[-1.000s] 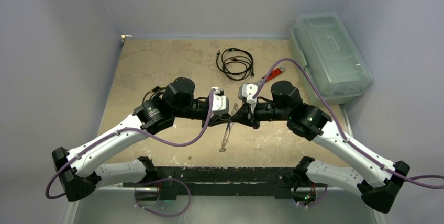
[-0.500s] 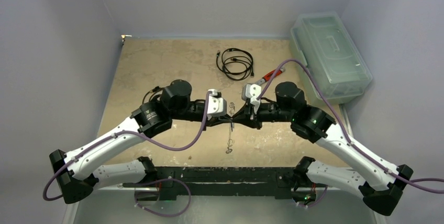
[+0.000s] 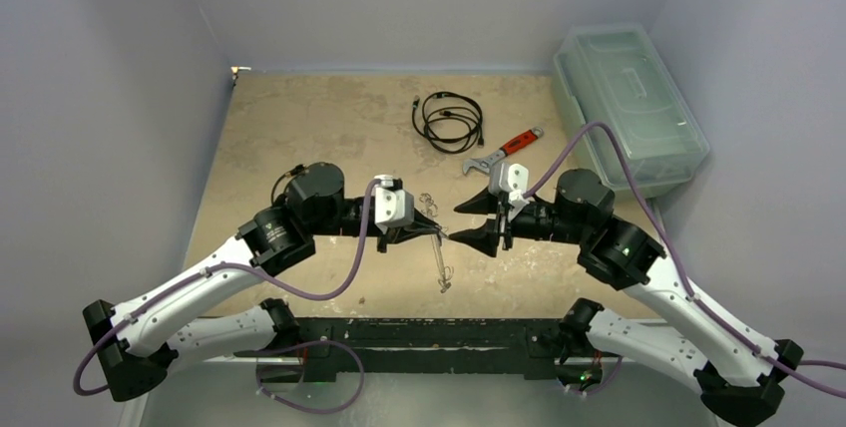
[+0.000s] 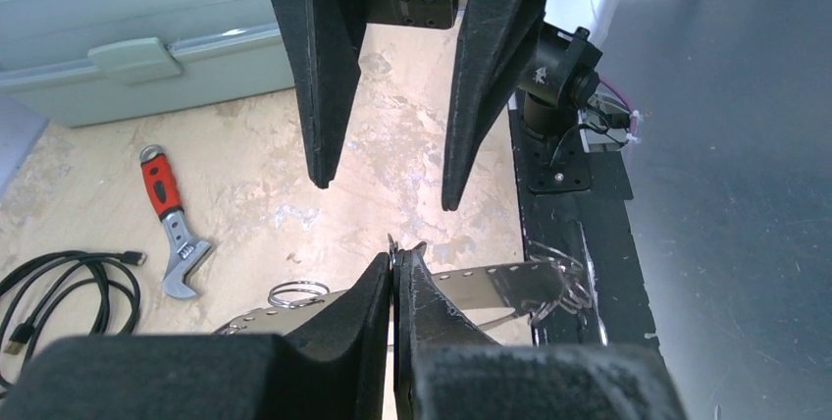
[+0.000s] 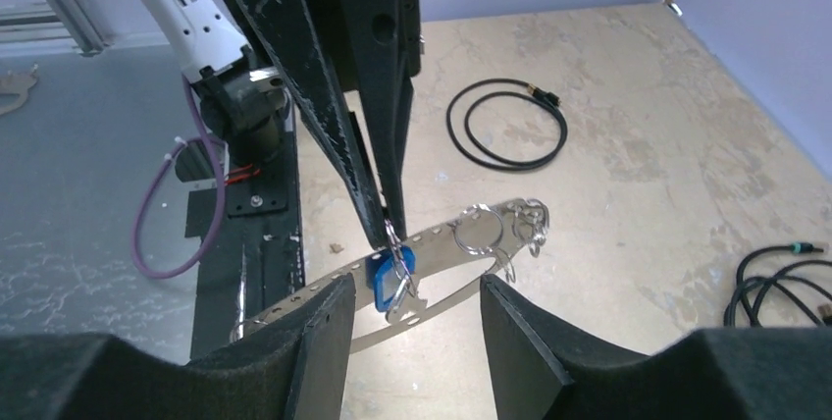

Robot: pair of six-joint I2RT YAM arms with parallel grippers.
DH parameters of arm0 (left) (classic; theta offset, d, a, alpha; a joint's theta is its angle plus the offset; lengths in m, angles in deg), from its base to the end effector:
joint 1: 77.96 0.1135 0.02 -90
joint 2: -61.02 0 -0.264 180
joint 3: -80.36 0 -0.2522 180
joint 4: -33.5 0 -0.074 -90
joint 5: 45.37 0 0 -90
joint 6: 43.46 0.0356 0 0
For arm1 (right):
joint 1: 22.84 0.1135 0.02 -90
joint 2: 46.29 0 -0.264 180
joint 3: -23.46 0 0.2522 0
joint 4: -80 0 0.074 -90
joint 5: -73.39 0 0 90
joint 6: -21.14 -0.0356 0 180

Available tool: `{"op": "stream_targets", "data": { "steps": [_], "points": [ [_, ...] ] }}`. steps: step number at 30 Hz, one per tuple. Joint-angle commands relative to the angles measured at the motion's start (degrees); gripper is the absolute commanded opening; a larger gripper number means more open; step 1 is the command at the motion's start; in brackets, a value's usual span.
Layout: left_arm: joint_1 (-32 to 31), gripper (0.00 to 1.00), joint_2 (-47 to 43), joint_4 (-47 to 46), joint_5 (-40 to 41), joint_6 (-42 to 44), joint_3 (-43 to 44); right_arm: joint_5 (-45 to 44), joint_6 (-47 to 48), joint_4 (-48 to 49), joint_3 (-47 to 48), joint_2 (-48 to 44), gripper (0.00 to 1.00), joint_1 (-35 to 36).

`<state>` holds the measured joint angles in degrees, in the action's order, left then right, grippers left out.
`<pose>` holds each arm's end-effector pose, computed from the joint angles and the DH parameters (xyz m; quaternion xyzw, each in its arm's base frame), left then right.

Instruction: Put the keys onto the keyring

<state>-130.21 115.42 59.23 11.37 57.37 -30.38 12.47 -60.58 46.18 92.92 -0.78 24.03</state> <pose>0.1143 -0.1796 0.3733 0.5417 0.5342 -0.4222 0.4929 0.1029 0.1352 0.3862 -0.4862 0.5818 0.3872 0.5246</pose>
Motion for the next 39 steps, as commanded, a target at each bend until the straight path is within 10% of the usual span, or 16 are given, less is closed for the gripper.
{"op": "stream_targets", "data": {
  "steps": [1,39],
  "points": [
    [0.0,0.00,-2.4,-9.4,-2.7,-2.5,-2.5,-2.9,-2.7,4.4,-2.6,-2.0,0.53,0.1],
    [0.0,0.00,-3.4,-12.8,-4.7,-3.9,-3.6,1.9,-2.0,2.6,0.6,2.0,0.39,0.1]
  ]
}}
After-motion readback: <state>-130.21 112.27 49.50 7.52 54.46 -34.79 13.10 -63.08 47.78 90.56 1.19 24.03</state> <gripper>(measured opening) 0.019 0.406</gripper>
